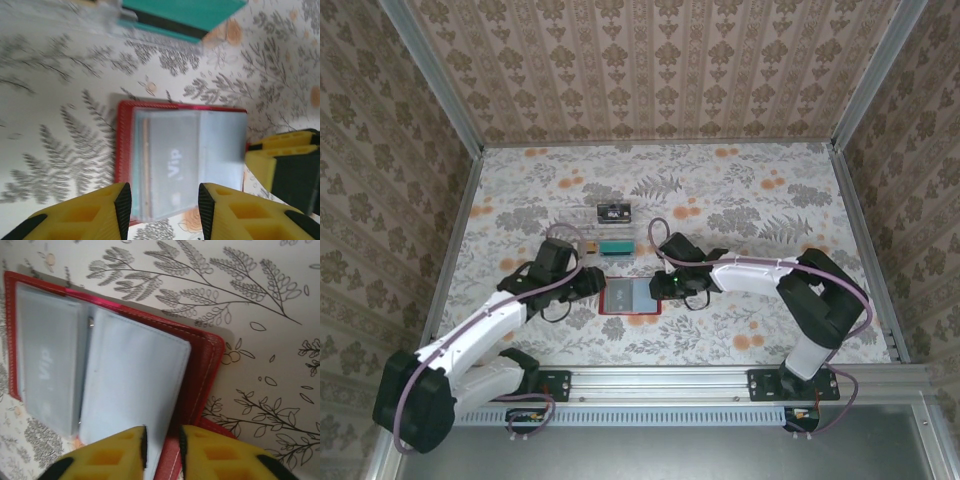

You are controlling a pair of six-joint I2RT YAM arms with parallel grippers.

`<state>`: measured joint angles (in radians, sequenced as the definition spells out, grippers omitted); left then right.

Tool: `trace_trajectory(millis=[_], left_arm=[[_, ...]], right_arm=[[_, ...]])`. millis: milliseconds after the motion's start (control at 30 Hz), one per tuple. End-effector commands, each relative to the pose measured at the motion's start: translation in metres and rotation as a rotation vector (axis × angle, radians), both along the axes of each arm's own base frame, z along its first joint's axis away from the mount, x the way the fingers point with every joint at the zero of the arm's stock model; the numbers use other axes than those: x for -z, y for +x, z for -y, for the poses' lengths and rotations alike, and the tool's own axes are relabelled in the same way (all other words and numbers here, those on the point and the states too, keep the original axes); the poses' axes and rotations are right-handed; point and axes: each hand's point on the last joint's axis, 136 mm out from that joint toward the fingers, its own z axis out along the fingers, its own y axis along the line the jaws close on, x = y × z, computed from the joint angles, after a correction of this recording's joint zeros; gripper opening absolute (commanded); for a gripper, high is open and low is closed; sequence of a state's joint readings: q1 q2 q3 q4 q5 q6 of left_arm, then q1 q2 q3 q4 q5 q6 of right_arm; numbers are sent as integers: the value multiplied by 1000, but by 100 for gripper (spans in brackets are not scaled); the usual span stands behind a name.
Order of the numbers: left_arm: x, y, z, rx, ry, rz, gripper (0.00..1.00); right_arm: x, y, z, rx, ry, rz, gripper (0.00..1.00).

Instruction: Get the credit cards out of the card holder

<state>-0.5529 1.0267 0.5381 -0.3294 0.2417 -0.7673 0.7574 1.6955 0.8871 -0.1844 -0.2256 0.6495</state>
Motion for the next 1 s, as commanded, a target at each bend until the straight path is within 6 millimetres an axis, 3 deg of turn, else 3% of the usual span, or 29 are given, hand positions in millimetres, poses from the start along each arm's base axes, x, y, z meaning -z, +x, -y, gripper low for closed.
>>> trace_trajectory(millis=[0,200,433,767,967], left_arm=[[5,-1,19,-13,-84,-43,43],[28,-9,31,18,-75,-126,39],[47,-14,29,14,-31,-185,36],[59,-17,30,39,3,-218,36],[55,-15,41,66,-54,-207,37]], right_arm=[[14,-2,5,-1,-55,-18,20],[19,0,10,8,-87,-18,16],[17,1,9,12,-80,-11,16],[18,0,7,5,-76,-15,16],[18,-1,6,3,-72,-19,16]])
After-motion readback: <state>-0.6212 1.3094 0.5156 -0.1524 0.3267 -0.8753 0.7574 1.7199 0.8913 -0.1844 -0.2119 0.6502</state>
